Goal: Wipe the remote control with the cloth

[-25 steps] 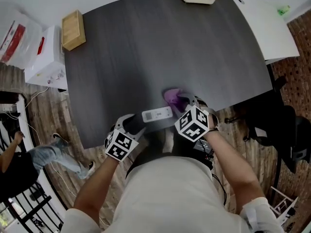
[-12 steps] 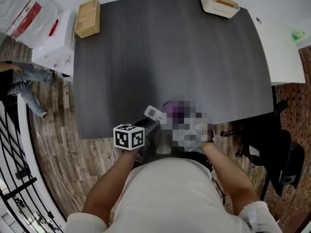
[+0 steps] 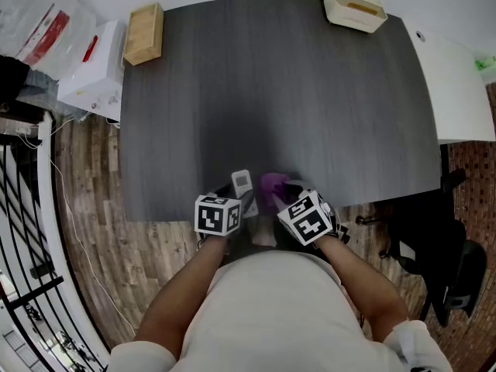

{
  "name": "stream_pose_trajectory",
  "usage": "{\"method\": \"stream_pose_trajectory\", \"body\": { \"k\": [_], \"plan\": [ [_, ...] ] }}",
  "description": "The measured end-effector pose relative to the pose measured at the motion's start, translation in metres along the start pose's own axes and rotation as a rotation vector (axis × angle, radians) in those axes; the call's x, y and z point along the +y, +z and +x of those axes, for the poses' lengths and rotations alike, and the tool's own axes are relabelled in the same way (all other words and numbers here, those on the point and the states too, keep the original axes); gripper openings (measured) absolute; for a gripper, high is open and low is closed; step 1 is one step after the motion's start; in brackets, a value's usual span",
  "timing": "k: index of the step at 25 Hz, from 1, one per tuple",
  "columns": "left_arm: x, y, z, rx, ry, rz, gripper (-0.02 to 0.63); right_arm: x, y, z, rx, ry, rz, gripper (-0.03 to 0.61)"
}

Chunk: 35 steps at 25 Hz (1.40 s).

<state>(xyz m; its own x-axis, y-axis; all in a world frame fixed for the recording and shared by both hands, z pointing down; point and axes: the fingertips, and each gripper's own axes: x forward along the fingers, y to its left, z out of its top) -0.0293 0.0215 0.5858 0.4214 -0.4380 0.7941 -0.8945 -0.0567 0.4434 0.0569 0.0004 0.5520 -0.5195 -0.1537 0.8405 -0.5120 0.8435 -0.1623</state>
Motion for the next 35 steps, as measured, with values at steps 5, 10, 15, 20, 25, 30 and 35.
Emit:
{"method": "stream_pose_trajectory", "body": {
  "k": [5, 10, 15, 20, 25, 30, 35],
  "plan": [
    [-0.006, 0.004, 0.002, 0.008, 0.088, -0.023, 0.293, 0.001, -0.001, 0.003, 0.002, 0.034, -0.033, 0.114],
    [-0.003, 0.003, 0.007, 0.046, 0.208, -0.025, 0.298, -0.002, 0.001, 0.006, -0.004, 0.089, -0.055, 0.114],
    [0.003, -0.002, 0.011, 0.075, 0.313, -0.044, 0.296, -0.008, 0.003, 0.008, -0.013, 0.133, -0.062, 0.114],
    [0.012, 0.001, 0.009, 0.052, 0.377, -0.068, 0.281, -0.011, 0.004, 0.007, -0.021, 0.156, -0.081, 0.114],
    [0.015, 0.006, 0.005, -0.045, 0.284, -0.146, 0.219, -0.017, 0.004, 0.005, -0.025, 0.156, -0.085, 0.114],
    [0.019, 0.006, 0.001, -0.009, 0.354, -0.038, 0.224, -0.017, 0.002, 0.007, -0.015, 0.150, -0.087, 0.114],
    [0.022, 0.011, -0.007, 0.001, 0.395, -0.003, 0.271, -0.016, 0.004, 0.009, -0.010, 0.142, -0.078, 0.114]
  ]
}}
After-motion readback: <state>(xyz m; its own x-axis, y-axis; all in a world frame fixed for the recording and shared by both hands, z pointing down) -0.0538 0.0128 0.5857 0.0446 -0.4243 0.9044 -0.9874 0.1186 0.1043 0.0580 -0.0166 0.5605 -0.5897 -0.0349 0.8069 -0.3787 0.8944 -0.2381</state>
